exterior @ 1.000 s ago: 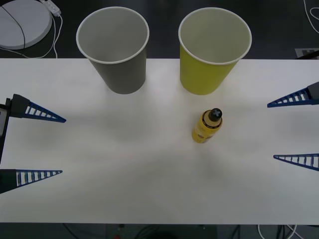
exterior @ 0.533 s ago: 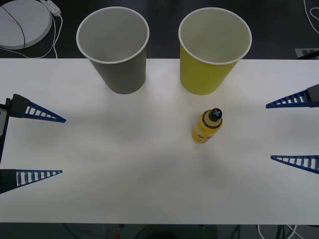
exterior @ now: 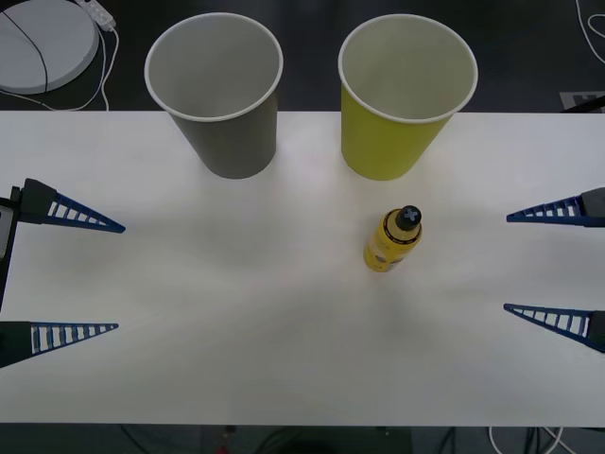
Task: Put the can into the green bin and the plastic bottle into the gray bin
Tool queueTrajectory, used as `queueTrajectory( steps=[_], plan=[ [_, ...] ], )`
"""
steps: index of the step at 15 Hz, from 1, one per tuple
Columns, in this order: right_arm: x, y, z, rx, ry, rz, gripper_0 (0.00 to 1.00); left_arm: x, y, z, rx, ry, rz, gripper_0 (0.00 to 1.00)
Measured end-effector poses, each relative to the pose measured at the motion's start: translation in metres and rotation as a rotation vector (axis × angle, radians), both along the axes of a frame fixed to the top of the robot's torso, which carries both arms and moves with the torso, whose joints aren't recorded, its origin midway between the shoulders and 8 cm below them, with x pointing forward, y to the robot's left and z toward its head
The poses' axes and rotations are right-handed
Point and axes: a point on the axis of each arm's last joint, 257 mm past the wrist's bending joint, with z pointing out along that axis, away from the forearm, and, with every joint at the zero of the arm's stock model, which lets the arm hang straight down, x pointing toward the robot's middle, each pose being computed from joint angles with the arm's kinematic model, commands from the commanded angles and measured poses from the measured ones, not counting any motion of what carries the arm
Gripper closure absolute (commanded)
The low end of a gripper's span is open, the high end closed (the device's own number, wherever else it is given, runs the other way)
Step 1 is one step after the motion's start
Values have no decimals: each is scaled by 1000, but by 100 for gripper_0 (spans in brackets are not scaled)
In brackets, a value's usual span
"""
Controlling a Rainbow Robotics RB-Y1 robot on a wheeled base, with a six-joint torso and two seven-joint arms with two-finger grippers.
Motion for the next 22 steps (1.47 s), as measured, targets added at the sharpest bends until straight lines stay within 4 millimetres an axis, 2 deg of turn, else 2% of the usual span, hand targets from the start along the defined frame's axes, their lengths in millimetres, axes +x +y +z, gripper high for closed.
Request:
queueTrajectory(
  steps=[9,14,22],
  plan=[
    [26,-21,-42,93,32,-220,0,0,0,0,0,0,0,0],
    [35,-20,-59,135,18,-284,0,0,0,0,0,0,0,0],
    [40,-4,-90,198,-10,-326,0,0,0,0,0,0,0,0]
  ],
)
